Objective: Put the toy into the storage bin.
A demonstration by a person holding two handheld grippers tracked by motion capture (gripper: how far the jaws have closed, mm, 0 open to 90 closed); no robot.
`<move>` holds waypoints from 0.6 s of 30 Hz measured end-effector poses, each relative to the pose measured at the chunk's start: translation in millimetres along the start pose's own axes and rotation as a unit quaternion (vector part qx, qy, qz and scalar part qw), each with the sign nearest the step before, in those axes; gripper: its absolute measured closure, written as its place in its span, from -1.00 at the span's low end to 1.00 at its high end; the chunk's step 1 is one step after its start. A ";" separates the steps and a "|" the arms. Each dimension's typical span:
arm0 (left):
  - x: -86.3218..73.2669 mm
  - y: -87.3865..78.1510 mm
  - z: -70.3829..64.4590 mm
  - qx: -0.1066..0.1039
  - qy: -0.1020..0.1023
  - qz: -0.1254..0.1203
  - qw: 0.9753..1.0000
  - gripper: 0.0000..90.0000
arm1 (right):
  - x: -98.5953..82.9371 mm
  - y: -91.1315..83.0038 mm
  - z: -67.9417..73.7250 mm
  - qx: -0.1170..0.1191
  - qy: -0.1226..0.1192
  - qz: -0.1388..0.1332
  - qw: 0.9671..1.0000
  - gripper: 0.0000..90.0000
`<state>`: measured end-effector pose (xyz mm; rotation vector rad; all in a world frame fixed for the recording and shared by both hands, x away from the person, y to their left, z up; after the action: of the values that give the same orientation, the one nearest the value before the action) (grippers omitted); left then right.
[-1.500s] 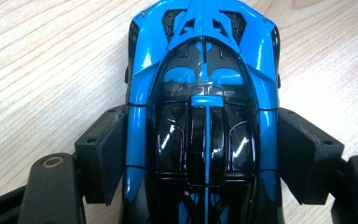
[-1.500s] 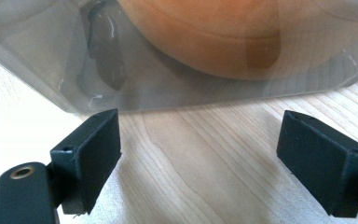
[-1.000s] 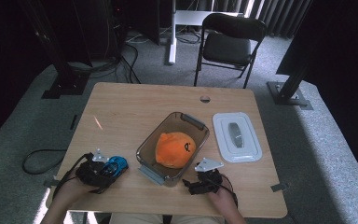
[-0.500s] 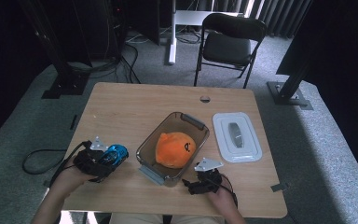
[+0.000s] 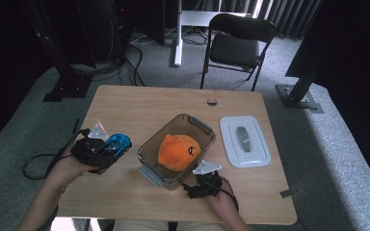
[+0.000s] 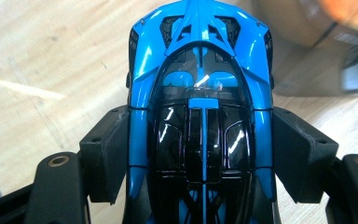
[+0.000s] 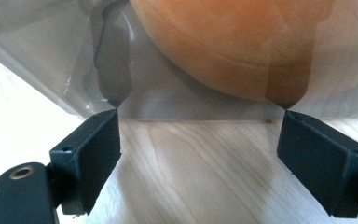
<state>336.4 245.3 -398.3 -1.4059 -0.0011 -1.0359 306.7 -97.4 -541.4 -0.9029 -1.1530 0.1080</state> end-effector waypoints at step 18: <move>72.7 -7.7 -14.9 -0.025 0.054 -0.026 0.998 -0.36 | 13.6 20.6 -4.7 -0.046 0.060 0.012 0.997 -0.72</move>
<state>366.2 192.4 -355.0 -1.3998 0.0672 -1.1604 324.0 -79.7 -545.5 -0.9917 -1.0423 0.0199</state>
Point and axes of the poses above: each handheld gripper's, and its own axes: y roughly forward along the jaws, x roughly out of its top, z roughly to its left, the point moved 3 cm from there along y, roughly forward along the jaws, and after that the axes turned 10 degrees about x, right-handed, at the moved point
